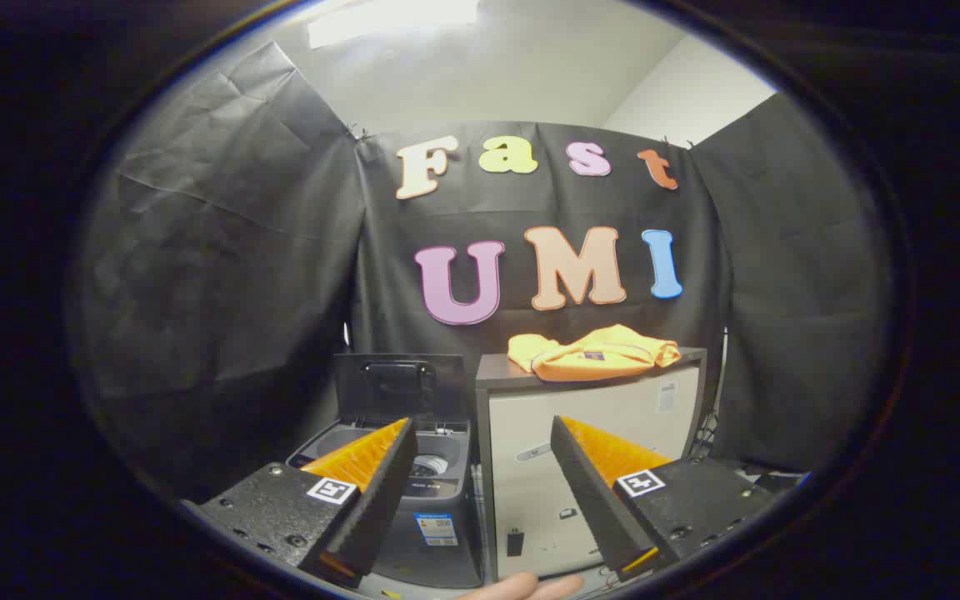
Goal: Put the clothes into the washing machine and then close the washing machine lid.
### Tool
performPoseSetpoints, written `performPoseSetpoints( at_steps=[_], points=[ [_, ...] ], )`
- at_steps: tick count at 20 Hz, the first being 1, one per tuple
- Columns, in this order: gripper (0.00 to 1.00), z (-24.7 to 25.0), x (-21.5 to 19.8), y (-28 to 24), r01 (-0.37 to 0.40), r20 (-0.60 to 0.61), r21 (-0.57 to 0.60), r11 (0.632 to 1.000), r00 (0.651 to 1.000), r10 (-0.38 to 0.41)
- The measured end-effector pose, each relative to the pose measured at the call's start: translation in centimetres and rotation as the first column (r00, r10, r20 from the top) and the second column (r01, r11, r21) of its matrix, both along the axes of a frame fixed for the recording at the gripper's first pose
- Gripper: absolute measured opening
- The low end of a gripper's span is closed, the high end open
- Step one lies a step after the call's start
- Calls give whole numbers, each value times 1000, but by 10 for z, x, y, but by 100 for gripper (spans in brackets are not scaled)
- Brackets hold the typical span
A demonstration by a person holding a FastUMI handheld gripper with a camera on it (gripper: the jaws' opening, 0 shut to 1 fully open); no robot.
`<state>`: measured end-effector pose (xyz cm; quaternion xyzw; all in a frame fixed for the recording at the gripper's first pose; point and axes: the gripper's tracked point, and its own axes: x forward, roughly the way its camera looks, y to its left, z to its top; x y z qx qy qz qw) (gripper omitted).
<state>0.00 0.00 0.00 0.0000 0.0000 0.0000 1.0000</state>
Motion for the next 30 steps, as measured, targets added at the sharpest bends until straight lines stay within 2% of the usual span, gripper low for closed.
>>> performPoseSetpoints(
  at_steps=[21, 25, 30],
  points=[
    [98, -7, 4, -6, 44, -22, -16, 999, 999, -44],
    [98, 0, 25, -20, 83, -44, -25, 996, 996, -84],
    [98, 8, 71, -40, 114, -99, -50, 992, 988, -119]
  ],
)
